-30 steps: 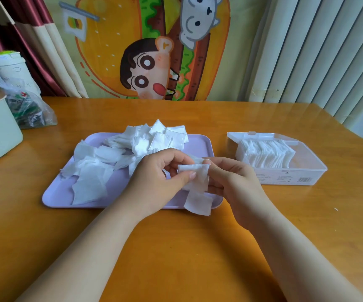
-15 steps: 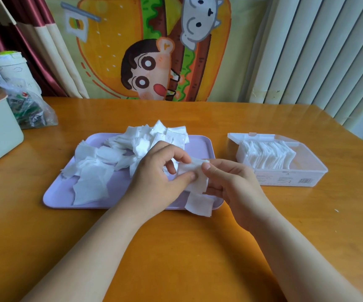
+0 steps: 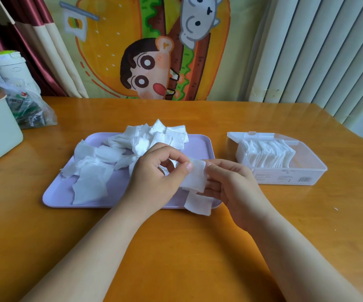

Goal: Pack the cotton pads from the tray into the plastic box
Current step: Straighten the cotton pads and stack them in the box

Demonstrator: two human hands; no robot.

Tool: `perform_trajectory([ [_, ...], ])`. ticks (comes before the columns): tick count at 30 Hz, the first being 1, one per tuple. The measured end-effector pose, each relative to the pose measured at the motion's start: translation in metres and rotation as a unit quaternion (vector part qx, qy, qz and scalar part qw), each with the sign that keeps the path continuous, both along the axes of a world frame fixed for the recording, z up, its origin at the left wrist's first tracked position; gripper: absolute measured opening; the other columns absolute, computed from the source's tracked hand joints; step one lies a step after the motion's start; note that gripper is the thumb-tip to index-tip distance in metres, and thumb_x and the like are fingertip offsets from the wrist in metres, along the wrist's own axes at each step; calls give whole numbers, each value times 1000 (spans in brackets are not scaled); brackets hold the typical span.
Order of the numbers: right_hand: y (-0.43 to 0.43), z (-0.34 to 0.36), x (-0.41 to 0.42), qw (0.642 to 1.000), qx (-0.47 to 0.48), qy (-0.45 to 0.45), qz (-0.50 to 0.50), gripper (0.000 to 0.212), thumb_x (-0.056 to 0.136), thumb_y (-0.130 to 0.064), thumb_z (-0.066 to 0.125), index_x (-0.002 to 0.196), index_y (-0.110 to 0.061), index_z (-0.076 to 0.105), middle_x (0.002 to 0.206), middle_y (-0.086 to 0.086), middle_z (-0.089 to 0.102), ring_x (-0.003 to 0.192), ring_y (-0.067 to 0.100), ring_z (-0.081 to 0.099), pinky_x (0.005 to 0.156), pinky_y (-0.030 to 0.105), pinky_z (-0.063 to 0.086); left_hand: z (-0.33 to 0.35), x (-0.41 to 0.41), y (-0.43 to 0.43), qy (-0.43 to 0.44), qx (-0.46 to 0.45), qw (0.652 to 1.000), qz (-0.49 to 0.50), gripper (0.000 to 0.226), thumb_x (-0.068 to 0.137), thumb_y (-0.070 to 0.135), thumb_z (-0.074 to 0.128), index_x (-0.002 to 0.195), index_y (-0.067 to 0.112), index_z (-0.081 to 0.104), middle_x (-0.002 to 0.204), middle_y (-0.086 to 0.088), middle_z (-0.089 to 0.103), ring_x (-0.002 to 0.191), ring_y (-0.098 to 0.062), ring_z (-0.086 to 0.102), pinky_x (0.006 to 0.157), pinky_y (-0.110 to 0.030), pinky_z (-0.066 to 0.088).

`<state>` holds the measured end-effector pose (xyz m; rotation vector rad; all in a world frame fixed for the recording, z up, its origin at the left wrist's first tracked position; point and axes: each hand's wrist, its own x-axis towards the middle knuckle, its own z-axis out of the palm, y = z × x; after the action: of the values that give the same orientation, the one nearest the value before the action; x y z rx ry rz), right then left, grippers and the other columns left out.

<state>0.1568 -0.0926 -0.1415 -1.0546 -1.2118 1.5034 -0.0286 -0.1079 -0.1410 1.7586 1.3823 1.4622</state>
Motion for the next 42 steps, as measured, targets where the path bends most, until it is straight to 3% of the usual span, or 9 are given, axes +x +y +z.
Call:
perform_trajectory([
  [7, -1, 2, 1, 999, 7, 8, 30, 37, 109, -29, 55, 114, 1, 75, 108, 19, 80, 108, 36, 77, 96, 46, 61, -3, 0, 1, 24, -11, 999, 20, 27, 83, 17, 86, 104, 29, 73, 104, 19, 64, 78, -11, 61, 69, -15, 45],
  [12, -4, 5, 1, 998, 39, -16, 44, 38, 85, -28, 83, 116, -7, 76, 107, 16, 81, 105, 34, 78, 100, 51, 58, -4, 1, 2, 18, -18, 999, 30, 42, 78, 25, 90, 115, 29, 70, 106, 17, 63, 77, -10, 60, 67, -13, 46],
  [17, -1, 0, 0, 996, 39, -48, -68, 18, 92, -7, 80, 109, -13, 77, 94, 9, 83, 90, 28, 81, 88, 69, 59, -3, -4, -1, 85, -62, 992, 67, 16, 86, 32, 82, 83, 26, 68, 70, 18, 62, 59, -6, 54, 60, -21, 45],
  [21, 4, -5, 3, 980, 88, -82, -157, 17, 94, -10, 75, 107, -21, 74, 93, 3, 82, 94, 25, 78, 90, 51, 63, -4, 2, -6, 238, -197, 950, 36, 50, 79, 71, 72, 73, 22, 63, 62, 13, 62, 56, -6, 56, 57, -27, 42],
  [25, 6, -9, 4, 975, 108, -86, -177, 17, 93, -12, 74, 104, -26, 72, 91, -1, 80, 86, 15, 76, 78, 32, 58, -8, 9, -8, 268, -215, 939, 7, 56, 69, 76, 74, 73, 23, 58, 59, 16, 52, 53, -5, 45, 57, -29, 41],
  [29, 8, -11, 6, 976, 98, -77, -180, 17, 93, -13, 74, 105, -25, 73, 89, 0, 80, 79, 10, 72, 74, 30, 56, -11, 10, -6, 191, -231, 952, -60, 37, 81, 50, 82, 74, 22, 59, 61, 17, 50, 58, -5, 45, 61, -28, 42],
  [35, 9, -9, 9, 983, 84, -70, -147, 15, 94, -11, 75, 106, -20, 77, 94, 2, 83, 98, 26, 79, 96, 57, 60, 1, -1, -2, -126, -203, 968, -74, 12, 90, 9, 79, 89, 17, 70, 80, 4, 71, 75, -12, 60, 65, -27, 51],
  [39, 7, -4, 10, 990, 86, -60, -90, 13, 97, -9, 74, 107, -16, 78, 94, 4, 83, 95, 26, 80, 89, 47, 65, 5, -1, -1, -246, -197, 935, -164, 14, 87, 16, 73, 99, 21, 78, 97, -5, 72, 78, -15, 56, 66, -23, 50],
  [42, 4, -1, 9, 995, 77, -45, -35, 15, 100, -11, 71, 114, -10, 78, 97, 10, 83, 93, 27, 81, 85, 39, 64, 5, 4, -3, -232, -185, 945, -138, 22, 92, 5, 76, 110, 17, 76, 103, -6, 78, 85, -12, 66, 65, -22, 52],
])
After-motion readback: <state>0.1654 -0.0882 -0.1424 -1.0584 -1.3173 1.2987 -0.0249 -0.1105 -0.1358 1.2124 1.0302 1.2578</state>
